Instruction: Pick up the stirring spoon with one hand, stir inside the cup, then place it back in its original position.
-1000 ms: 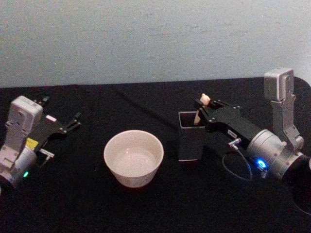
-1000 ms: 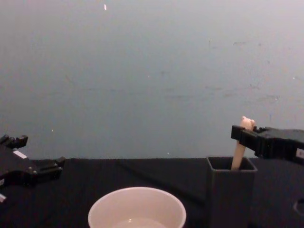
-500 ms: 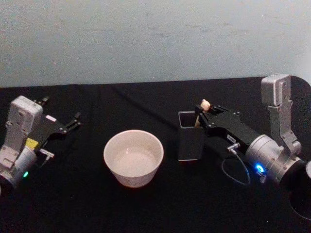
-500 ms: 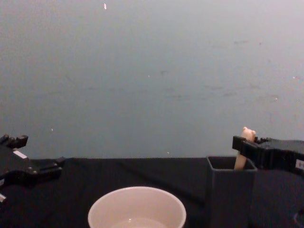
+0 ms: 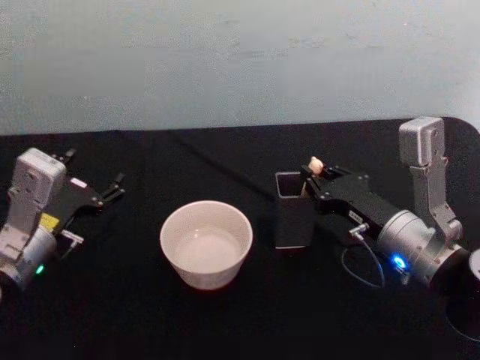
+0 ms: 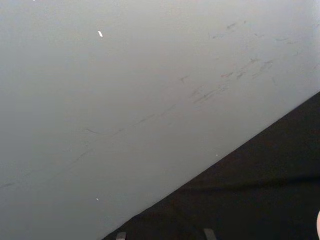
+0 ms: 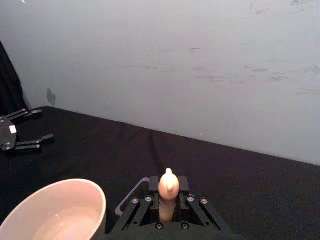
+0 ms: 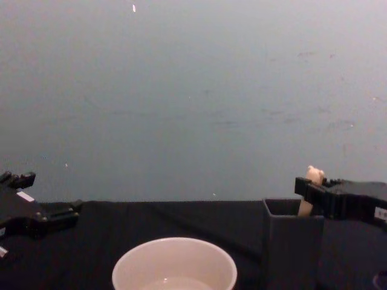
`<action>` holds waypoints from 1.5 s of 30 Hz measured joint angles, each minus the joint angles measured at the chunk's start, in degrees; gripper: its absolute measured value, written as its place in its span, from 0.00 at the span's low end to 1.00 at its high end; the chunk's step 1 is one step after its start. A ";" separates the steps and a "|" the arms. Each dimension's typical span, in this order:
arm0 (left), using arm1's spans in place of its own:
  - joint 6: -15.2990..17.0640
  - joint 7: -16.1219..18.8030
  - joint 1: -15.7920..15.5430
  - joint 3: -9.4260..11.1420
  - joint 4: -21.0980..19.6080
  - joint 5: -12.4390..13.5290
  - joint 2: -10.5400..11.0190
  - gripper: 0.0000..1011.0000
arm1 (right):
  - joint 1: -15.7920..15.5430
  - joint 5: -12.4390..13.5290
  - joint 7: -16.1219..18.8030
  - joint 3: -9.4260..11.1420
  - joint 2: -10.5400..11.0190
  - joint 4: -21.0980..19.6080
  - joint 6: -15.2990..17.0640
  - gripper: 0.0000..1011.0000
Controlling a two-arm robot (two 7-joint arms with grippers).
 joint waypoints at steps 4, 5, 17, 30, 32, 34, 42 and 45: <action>0.00 0.00 0.00 0.00 0.00 0.00 0.00 0.99 | 0.00 0.03 0.01 0.00 0.01 -0.03 -0.01 0.21; 0.00 0.00 0.00 0.00 0.00 0.00 0.00 0.99 | 0.00 0.03 0.01 0.00 0.01 -0.03 -0.01 0.21; 0.00 0.00 0.00 0.00 0.00 0.00 0.00 0.99 | 0.01 0.13 0.04 0.00 0.03 -0.10 -0.05 0.57; 0.00 0.00 0.00 0.00 0.00 0.00 0.00 0.99 | 0.00 0.17 0.05 0.00 0.03 -0.12 -0.05 0.95; 0.00 0.00 0.00 0.00 0.00 0.00 0.00 0.99 | 0.00 0.18 0.05 0.00 0.03 -0.12 -0.05 0.99; 0.00 0.00 0.00 0.00 0.00 0.00 0.00 0.99 | 0.01 0.18 0.05 0.00 0.04 -0.12 -0.06 0.99; 0.00 0.00 0.00 0.00 0.00 0.00 0.00 0.99 | -0.18 1.51 1.08 1.07 -0.05 -1.14 -1.00 0.99; 0.00 0.00 0.00 0.00 0.00 0.00 0.00 0.99 | -0.33 2.65 1.10 2.35 -0.10 -2.39 -1.99 0.99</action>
